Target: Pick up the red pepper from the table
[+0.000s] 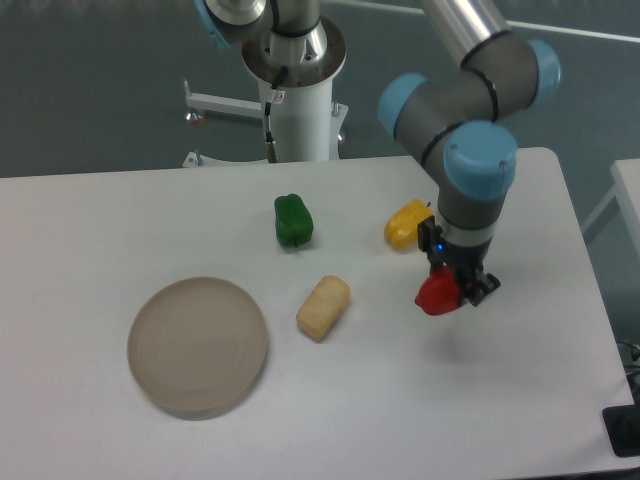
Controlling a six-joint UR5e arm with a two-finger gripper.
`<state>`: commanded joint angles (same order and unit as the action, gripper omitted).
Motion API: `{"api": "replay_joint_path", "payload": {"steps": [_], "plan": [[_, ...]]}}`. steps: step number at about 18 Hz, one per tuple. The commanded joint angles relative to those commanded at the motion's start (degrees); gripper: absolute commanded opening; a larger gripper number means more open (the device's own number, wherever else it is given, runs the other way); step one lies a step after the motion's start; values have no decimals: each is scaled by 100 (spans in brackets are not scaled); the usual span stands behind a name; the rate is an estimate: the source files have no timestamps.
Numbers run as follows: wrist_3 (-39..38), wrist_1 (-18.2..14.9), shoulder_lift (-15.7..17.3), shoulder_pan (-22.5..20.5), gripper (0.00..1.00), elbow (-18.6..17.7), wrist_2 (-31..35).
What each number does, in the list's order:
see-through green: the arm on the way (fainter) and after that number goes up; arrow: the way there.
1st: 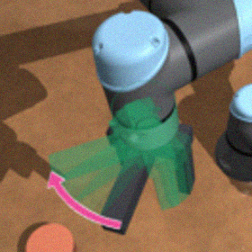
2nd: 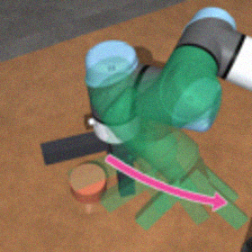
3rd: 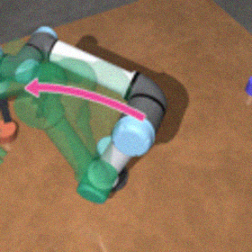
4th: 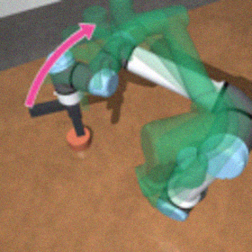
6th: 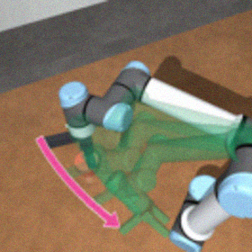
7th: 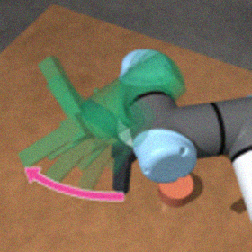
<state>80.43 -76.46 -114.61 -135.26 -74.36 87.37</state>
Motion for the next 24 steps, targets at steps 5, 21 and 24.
{"api": "replay_joint_path", "payload": {"steps": [5, 21, 24], "plan": [[-177, -341, -61, -53, 45, 61, 26], [-151, -431, -316, -44, 45, 394, -18], [-177, -458, -378, -35, 45, 466, -1]]}}
